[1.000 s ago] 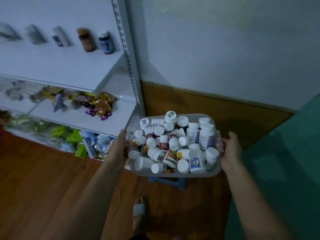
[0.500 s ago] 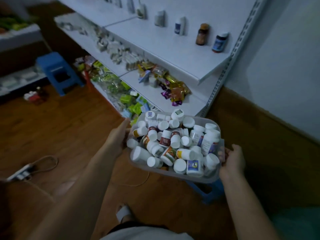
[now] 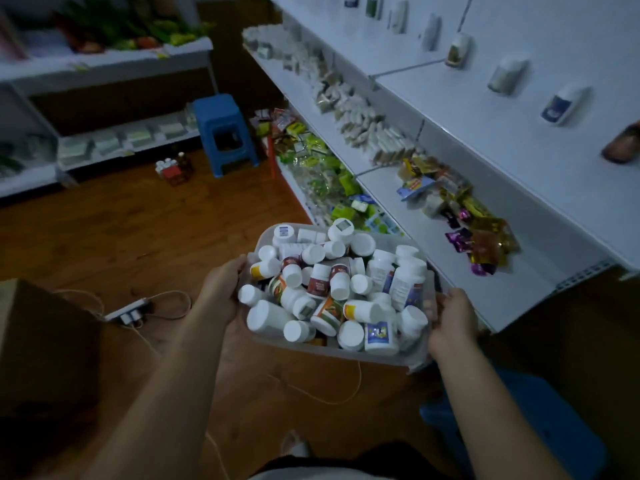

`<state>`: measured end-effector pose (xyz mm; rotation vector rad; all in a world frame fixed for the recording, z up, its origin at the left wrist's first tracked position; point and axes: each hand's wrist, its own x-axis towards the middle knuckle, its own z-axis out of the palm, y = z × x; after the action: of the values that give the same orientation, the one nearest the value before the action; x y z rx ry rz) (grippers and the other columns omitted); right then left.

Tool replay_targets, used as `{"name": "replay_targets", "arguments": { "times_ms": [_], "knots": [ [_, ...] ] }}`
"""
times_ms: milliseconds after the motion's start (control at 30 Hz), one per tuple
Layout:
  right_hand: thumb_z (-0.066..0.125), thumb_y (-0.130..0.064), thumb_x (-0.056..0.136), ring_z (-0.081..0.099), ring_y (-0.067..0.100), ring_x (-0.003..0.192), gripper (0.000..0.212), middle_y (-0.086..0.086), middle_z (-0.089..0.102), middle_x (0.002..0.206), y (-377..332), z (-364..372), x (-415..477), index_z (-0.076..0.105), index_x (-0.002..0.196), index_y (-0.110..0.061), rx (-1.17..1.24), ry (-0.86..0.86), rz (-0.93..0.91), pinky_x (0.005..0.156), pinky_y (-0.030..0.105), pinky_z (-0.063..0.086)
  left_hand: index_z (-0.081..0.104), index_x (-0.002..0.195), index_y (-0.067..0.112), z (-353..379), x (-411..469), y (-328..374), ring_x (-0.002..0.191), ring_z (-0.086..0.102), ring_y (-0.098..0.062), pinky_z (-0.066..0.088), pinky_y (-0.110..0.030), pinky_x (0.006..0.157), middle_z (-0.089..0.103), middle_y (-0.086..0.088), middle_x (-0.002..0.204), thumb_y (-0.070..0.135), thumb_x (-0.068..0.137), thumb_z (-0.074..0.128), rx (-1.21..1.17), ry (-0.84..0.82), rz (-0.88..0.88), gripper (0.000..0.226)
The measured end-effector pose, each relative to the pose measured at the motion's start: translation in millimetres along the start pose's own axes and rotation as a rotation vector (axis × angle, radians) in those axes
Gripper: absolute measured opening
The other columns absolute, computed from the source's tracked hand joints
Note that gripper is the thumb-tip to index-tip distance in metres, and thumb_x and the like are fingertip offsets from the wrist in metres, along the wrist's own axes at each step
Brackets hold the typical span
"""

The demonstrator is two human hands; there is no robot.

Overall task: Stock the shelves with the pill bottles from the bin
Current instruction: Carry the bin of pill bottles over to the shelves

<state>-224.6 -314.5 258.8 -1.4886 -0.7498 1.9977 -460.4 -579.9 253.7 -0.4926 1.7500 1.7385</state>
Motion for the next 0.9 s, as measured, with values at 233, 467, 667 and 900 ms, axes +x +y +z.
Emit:
{"name": "replay_targets", "arguments": {
  "times_ms": [233, 467, 667, 900],
  "knots": [
    [0.041, -0.024, 0.106, 0.036, 0.012, 0.034, 0.039, 0.001, 0.043, 0.05, -5.5, 139.7, 34.5, 0.043, 0.068, -0.017, -0.082, -0.144, 0.052, 0.036, 0.017, 0.033, 0.073, 0.105, 0.009, -33.2, 44.6, 60.8, 0.09, 0.071, -0.031, 0.057, -0.043, 0.074, 0.077, -0.015, 0.098, 0.028, 0.105, 0.059, -0.146, 0.158, -0.001, 0.023],
    [0.044, -0.02, 0.102, 0.032, 0.014, 0.037, 0.035, 0.002, 0.039, 0.053, -23.9, 266.4, 100.5, 0.041, 0.067, -0.017, -0.157, -0.307, 0.093, 0.037, 0.021, 0.029, 0.075, 0.104, 0.011, -23.3, 96.1, 135.8, 0.093, 0.073, -0.032, 0.058, -0.042, 0.076, 0.078, -0.013, 0.098, 0.03, 0.099, 0.066, -0.255, 0.321, 0.035, 0.022],
    [0.048, -0.021, 0.102, 0.031, 0.017, 0.046, 0.04, 0.002, 0.037, 0.053, -50.6, 369.7, 127.5, 0.04, 0.064, -0.017, -0.216, -0.362, 0.106, 0.049, 0.03, 0.028, 0.076, 0.112, 0.008, -16.6, 131.0, 200.4, 0.101, 0.074, -0.036, 0.06, -0.05, 0.087, 0.078, -0.015, 0.107, 0.031, 0.095, 0.068, -0.329, 0.391, 0.074, 0.03],
    [0.043, -0.018, 0.102, 0.025, 0.011, 0.038, 0.039, -0.003, 0.034, 0.047, -48.9, 495.9, 155.9, 0.035, 0.064, -0.02, -0.223, -0.458, 0.121, 0.036, 0.02, 0.021, 0.075, 0.115, 0.007, -33.3, 211.4, 273.3, 0.084, 0.071, -0.033, 0.057, -0.038, 0.07, 0.076, -0.016, 0.098, 0.035, 0.099, 0.061, -0.408, 0.419, 0.097, 0.035]
  ]
}}
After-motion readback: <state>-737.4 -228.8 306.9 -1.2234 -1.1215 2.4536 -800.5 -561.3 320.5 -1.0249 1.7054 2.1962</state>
